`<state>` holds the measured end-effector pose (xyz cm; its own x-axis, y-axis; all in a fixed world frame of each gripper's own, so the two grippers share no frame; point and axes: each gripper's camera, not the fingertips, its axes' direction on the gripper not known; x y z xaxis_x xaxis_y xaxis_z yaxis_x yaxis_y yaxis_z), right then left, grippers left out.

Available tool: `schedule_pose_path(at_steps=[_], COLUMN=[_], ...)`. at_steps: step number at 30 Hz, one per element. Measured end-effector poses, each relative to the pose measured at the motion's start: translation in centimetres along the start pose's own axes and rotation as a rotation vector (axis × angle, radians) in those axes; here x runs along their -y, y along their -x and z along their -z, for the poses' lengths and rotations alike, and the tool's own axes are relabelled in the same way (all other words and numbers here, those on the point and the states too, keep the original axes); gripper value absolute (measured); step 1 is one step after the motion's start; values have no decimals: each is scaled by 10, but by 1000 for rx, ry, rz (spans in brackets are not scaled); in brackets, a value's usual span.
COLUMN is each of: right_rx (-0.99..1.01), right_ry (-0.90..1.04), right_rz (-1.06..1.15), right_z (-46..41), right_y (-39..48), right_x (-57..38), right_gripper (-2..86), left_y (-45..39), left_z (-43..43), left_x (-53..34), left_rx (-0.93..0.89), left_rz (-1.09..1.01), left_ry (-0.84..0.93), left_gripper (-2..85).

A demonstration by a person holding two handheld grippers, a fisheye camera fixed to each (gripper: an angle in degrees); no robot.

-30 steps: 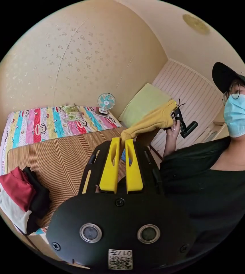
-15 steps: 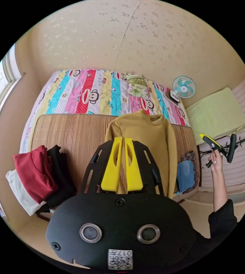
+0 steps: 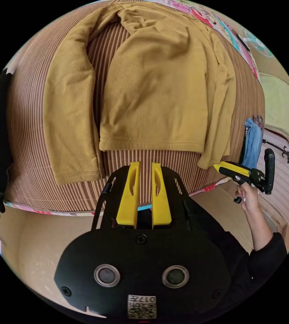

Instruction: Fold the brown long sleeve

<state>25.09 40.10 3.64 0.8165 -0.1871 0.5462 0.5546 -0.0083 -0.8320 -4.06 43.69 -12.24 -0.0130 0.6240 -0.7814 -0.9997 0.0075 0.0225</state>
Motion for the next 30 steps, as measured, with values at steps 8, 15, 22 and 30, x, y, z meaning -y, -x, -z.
schedule_pose_path(at_steps=[8, 15, 22, 30], right_rx=[-192, -208, 430, 313], right_ry=[-211, 29, -384, -1334], right_rz=[57, 242, 154, -718], right_z=[142, 70, 244, 401], right_y=[-29, -8, -131, -340], right_x=[-24, 20, -45, -271], right_gripper=[101, 56, 11, 6], left_y=[42, 57, 91, 153], left_z=[115, 129, 153, 223], left_x=[-4, 52, 30, -35], left_rx=[12, 51, 5, -40], left_rz=[36, -20, -48, 95], left_ry=[-209, -174, -111, -296], left_gripper=[76, 82, 22, 84])
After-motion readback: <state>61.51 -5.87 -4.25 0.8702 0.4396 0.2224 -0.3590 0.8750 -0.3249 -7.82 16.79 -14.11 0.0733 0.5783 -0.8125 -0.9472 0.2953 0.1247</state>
